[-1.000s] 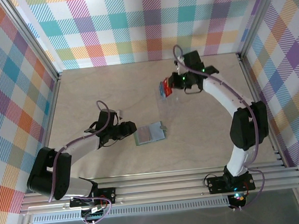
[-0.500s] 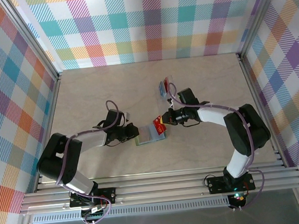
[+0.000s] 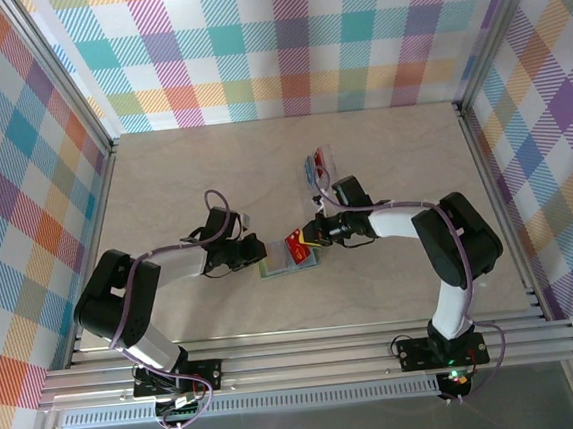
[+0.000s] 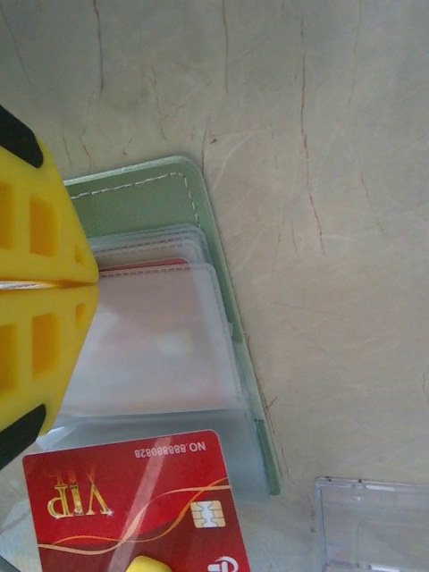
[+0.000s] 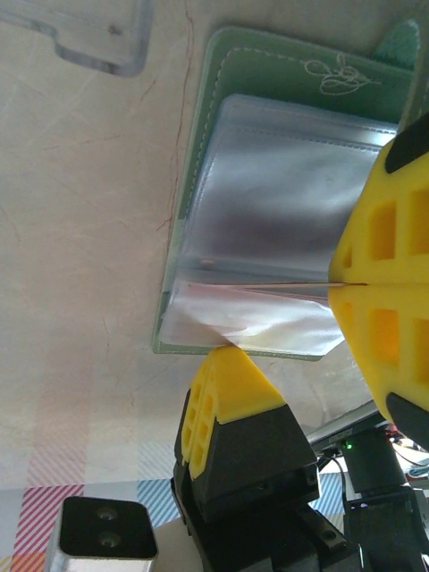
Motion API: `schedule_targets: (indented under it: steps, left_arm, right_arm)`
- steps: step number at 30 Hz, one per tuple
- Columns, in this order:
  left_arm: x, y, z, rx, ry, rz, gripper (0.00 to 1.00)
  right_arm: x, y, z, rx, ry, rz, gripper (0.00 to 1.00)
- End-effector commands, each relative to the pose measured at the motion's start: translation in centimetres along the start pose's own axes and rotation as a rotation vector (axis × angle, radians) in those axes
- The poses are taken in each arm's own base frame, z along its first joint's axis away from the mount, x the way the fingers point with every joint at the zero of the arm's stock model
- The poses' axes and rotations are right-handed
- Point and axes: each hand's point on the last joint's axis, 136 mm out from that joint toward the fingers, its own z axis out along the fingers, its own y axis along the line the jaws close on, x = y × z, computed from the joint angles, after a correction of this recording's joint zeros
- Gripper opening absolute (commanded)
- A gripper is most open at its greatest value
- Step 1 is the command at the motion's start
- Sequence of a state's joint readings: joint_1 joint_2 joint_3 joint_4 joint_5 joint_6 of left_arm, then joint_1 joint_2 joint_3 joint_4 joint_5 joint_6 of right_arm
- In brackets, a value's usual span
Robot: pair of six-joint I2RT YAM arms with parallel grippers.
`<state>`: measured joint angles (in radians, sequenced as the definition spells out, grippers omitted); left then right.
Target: Put the credit cards into the card holder
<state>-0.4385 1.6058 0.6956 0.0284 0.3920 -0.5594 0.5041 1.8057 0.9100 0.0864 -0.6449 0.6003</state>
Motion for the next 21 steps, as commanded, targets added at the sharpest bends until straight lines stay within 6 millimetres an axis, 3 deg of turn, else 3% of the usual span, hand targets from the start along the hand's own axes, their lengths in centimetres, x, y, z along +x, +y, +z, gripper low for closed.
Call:
schedule_targets:
  steps: [1,21]
  left_arm:
    - [0.9,1.3,0.6,-0.067,0.035,-0.002,0.10]
    - [0.9,1.3,0.5,-0.078,0.034,0.007,0.09]
  right_arm:
    - [1.0,-0.4,0.6,-0.009,0.034,0.026,0.00]
    - [3.9,-1.4,1.1,0.025,0.083,0.083,0.00]
